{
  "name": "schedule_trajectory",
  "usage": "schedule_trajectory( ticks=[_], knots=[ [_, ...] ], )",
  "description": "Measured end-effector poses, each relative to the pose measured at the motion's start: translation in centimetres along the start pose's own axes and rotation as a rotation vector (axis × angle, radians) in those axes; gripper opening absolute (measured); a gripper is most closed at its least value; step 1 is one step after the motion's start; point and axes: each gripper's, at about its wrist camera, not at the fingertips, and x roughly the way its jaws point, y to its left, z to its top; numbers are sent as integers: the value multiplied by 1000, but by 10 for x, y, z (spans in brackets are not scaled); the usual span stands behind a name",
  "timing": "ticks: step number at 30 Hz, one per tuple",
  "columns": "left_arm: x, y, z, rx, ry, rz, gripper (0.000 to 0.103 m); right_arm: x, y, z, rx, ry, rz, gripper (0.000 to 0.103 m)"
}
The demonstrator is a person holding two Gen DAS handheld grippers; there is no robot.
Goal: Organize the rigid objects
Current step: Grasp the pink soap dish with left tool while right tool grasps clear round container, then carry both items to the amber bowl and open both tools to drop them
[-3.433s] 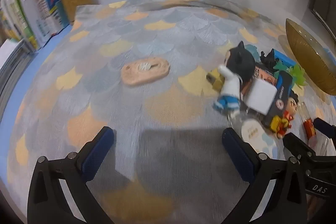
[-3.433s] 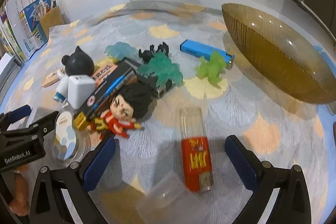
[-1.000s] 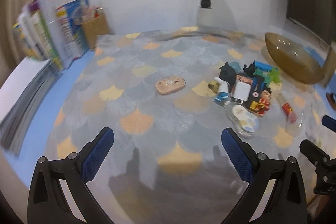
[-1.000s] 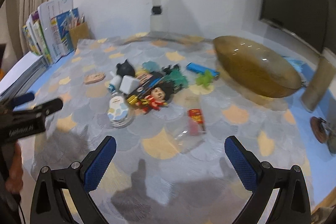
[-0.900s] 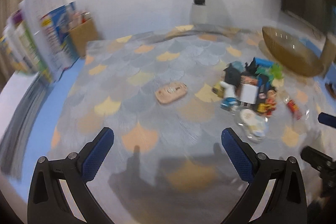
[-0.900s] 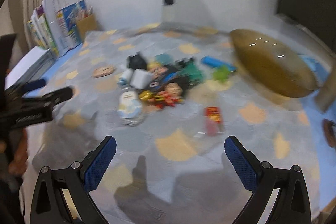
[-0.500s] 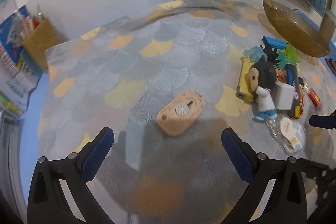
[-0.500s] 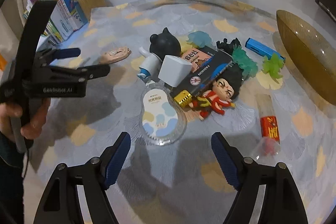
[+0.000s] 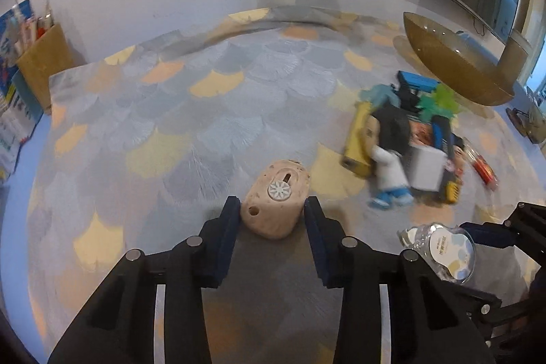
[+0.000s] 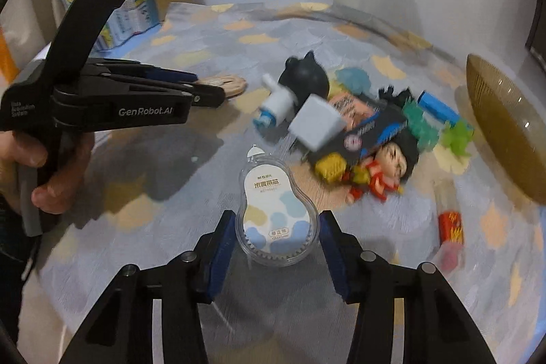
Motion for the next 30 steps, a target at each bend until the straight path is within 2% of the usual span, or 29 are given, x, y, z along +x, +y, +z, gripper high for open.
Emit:
schedule_trajectory(
  ticks=[7,13,18,19,20,22,24,25,26,28,30],
  knots=[
    [-24,-29,-40,-107,-6,-91,34,-34,-35,-51,50,6,12,48],
    [-32,-73,-45,-78,-7,-138,34,-50,-92,-77,175,-2,-58,48],
    [-26,-101,-46,-6,20,-74,36,-54,-120,-87,246,-10,-50,48],
    [-26,-103,-46,0,20,-60,47,-54,-121,-87,243,-12,-45,48],
    [-25,-105,-47,6,23,-41,50,-54,-120,-87,237,-12,-45,50],
    [-23,-104,-46,10,21,-1,50,-53,-117,-88,222,-13,-35,65],
    [-22,-104,-44,4,23,-5,50,-51,-114,-89,207,-16,-49,65],
    [-23,-104,-44,5,22,-12,49,-50,-111,-89,191,-19,-66,65],
    [-22,-106,-44,6,18,-13,42,-49,-109,-90,179,-20,-78,65],
    [-23,-111,-45,13,11,-7,36,-47,-107,-89,172,-31,-106,55],
    [-24,-114,-43,4,9,-29,35,-47,-106,-89,162,-42,-118,48]
  ],
)
